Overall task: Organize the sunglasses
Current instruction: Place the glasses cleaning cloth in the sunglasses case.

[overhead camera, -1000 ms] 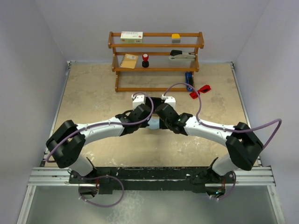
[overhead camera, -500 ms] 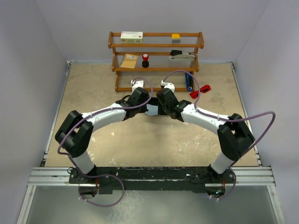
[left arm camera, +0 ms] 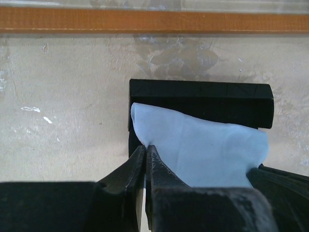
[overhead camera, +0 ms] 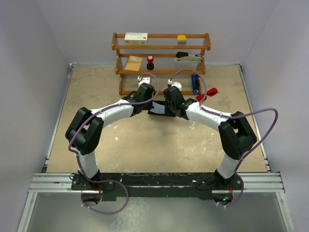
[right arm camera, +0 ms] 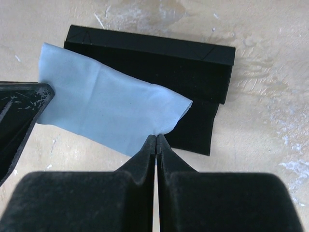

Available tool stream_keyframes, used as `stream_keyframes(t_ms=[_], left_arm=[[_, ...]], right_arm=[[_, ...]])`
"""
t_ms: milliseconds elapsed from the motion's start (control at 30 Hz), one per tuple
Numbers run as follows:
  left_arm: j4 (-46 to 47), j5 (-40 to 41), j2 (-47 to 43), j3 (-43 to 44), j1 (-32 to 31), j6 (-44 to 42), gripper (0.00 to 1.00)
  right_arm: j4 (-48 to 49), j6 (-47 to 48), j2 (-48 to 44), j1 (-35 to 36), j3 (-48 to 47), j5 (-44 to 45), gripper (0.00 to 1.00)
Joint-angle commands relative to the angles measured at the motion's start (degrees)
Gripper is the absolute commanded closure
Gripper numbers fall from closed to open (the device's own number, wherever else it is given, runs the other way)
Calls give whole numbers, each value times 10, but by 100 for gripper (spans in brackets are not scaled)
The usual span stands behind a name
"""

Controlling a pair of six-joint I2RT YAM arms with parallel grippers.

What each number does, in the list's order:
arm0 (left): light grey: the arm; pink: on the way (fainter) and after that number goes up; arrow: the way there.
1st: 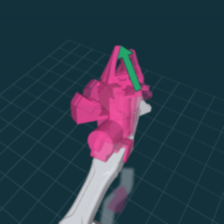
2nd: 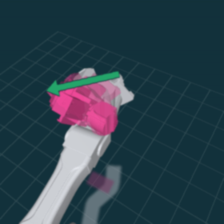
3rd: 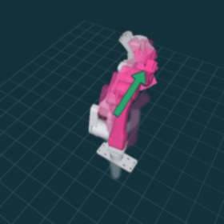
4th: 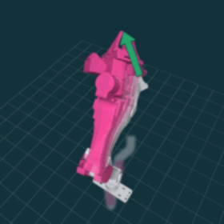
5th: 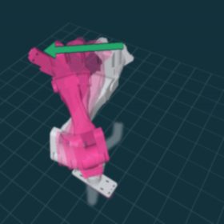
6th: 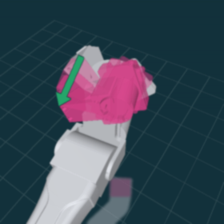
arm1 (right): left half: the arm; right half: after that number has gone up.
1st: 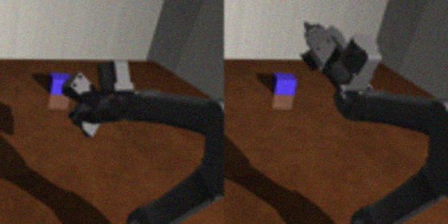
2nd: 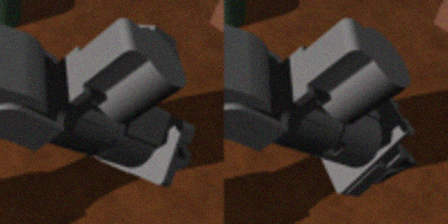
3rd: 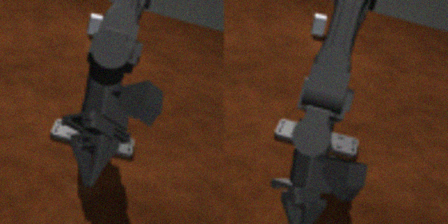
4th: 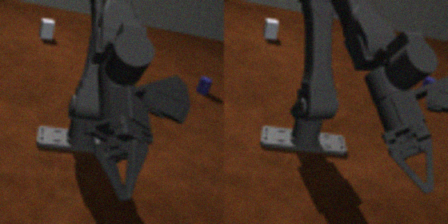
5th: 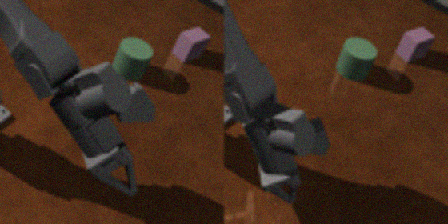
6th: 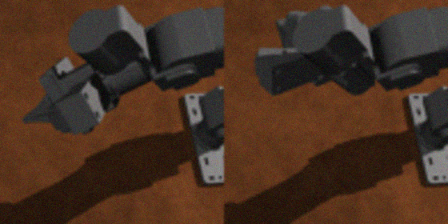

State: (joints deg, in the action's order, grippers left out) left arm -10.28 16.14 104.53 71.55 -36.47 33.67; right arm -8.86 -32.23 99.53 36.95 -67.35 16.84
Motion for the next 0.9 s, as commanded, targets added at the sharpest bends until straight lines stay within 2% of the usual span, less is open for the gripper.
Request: stream_keyframes(t_ms=[0, 867], left_arm=[[15, -9, 17, 43, 9, -21, 100], [17, -16, 103, 131, 25, -42, 100]], right_arm=[[20, 18, 3, -14, -36, -6, 100], [33, 47, 66, -64, -93, -28, 100]])
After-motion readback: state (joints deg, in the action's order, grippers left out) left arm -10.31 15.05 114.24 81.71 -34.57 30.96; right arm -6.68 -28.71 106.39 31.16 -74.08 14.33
